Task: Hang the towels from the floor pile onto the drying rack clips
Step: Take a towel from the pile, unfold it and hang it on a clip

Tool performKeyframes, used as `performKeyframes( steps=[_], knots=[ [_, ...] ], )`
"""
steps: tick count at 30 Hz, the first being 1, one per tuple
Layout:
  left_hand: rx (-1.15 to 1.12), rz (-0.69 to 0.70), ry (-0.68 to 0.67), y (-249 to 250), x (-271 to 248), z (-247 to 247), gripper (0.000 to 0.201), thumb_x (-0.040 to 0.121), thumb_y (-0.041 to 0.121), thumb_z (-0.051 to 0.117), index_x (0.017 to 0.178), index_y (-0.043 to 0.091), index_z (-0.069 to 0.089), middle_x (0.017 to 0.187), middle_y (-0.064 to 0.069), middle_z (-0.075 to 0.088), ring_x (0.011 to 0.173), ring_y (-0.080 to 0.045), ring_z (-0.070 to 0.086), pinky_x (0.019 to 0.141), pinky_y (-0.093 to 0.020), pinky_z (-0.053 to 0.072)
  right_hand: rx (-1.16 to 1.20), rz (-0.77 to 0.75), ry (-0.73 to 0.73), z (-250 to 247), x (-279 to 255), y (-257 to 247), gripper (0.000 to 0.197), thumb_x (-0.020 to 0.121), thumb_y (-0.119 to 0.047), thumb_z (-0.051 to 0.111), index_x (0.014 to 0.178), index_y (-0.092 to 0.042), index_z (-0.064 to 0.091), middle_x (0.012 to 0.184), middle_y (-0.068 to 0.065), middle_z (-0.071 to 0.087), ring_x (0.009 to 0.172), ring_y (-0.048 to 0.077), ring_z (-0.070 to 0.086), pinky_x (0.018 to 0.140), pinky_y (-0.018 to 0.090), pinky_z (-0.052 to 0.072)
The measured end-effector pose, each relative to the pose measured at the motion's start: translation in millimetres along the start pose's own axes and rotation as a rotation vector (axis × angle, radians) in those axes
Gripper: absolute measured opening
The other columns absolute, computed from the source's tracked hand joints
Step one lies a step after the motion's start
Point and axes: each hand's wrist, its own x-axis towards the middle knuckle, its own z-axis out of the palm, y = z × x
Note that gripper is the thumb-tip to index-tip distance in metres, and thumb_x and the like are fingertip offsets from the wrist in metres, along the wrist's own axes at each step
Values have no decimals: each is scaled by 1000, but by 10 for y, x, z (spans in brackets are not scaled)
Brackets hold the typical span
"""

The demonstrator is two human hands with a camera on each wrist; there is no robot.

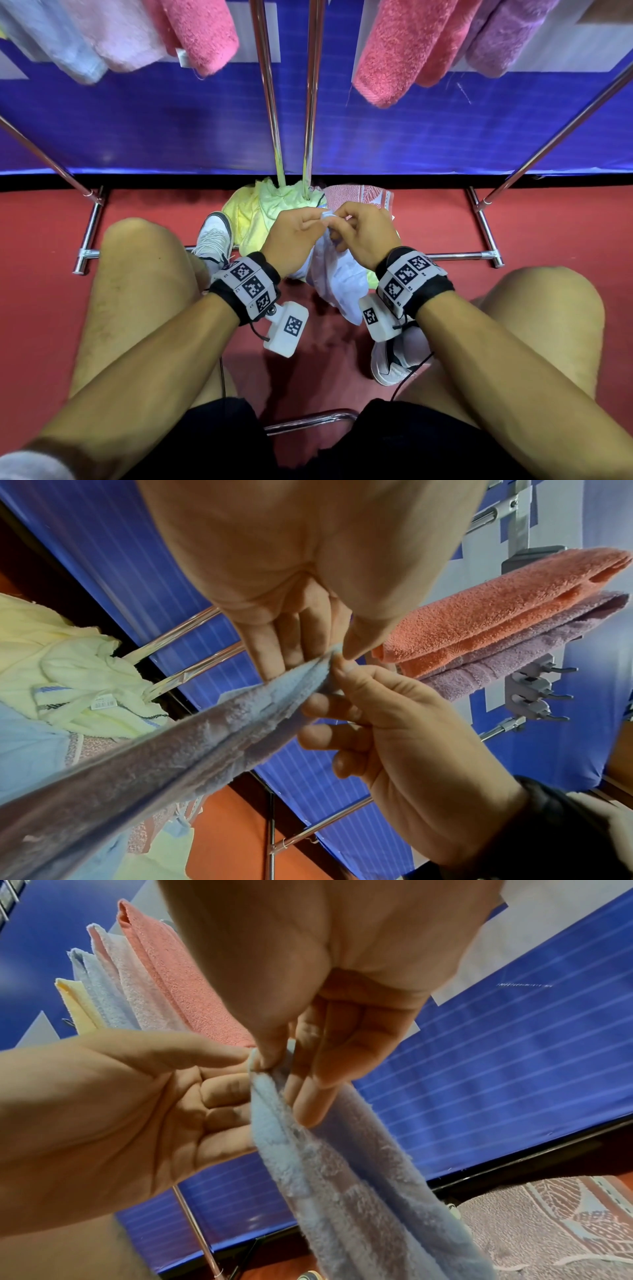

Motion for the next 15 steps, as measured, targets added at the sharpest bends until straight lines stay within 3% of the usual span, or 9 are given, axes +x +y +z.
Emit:
performKeyframes(
  steps=[4, 8, 12, 15],
  knots=[
    [10, 16, -53, 43, -10, -44, 27, 87, 28, 69, 101, 5, 75, 97, -20, 75, 99, -39, 70, 94, -58, 53, -93, -9, -7, 12, 26, 88, 33, 89, -50, 62, 77, -19, 59, 62, -2, 72, 62, 15, 70, 72, 36, 58],
    [-20, -8, -95, 70, 1, -90, 20, 94, 13, 65, 109, 4, 74, 103, -20, 74, 101, -36, 71, 93, -53, 55, -139, -43, -20, -9, 56, 118, 41, 83, -61, 56, 74, -21, 55, 59, -3, 70, 64, 22, 69, 74, 43, 57],
    [-17, 8, -58, 116, 17, -126, 19, 97, 8, 59, 107, 0, 73, 100, -22, 74, 94, -33, 73, 87, -46, 59, -182, -111, -8, -54, 47, 67, 31, 86, -47, 62, 72, -22, 52, 59, 1, 66, 60, 22, 64, 66, 37, 54],
    [-11, 36, 2, 120, 76, -180, 17, 98, 9, 58, 104, 4, 73, 99, -23, 72, 90, -29, 72, 85, -47, 59, -269, -133, -34, -83, 36, 35, 25, 84, -29, 66, 68, -16, 51, 65, 6, 61, 63, 24, 52, 61, 32, 41]
  ],
)
